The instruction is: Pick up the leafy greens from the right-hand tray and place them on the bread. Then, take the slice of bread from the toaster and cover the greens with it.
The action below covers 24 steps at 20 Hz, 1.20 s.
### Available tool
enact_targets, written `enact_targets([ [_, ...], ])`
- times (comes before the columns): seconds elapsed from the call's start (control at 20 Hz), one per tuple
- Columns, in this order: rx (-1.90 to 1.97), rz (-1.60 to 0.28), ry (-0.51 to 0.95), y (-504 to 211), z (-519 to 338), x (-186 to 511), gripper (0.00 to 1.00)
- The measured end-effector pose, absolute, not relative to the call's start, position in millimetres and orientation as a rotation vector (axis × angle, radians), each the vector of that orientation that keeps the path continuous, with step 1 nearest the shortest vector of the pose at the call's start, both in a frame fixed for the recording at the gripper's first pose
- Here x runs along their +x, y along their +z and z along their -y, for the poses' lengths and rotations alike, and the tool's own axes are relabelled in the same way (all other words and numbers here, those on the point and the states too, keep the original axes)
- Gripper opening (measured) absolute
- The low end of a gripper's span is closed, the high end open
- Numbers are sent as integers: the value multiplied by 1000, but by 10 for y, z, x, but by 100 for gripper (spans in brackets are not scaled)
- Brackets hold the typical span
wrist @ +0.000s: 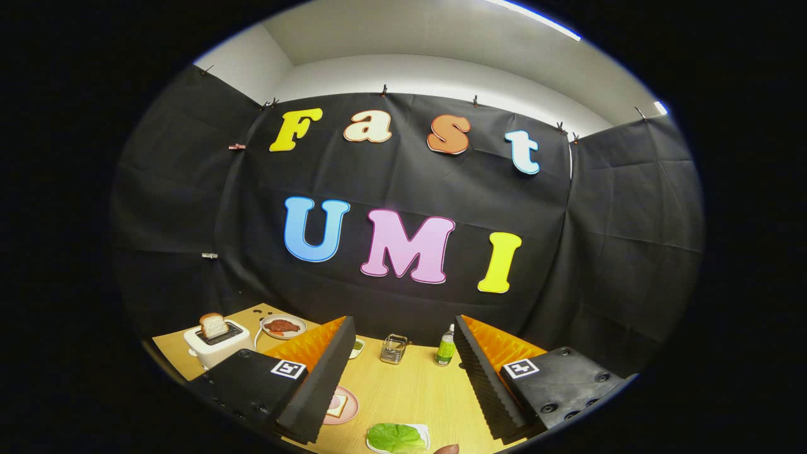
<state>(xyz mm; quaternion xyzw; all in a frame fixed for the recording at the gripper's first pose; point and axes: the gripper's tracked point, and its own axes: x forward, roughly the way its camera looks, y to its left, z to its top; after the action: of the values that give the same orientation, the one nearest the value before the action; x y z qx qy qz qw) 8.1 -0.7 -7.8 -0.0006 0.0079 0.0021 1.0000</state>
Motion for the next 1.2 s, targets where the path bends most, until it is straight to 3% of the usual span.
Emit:
enact_targets([
  [0.2, -3, -57, 40, -211, -45, 109, 97],
  [0.45, 5, -272, 104, -858, -17, 121, 97],
  [0.75, 3, -656, 159, -2193, 89, 25, 98],
  [1.2, -41, -992, 324, -3876, -58, -51, 98],
])
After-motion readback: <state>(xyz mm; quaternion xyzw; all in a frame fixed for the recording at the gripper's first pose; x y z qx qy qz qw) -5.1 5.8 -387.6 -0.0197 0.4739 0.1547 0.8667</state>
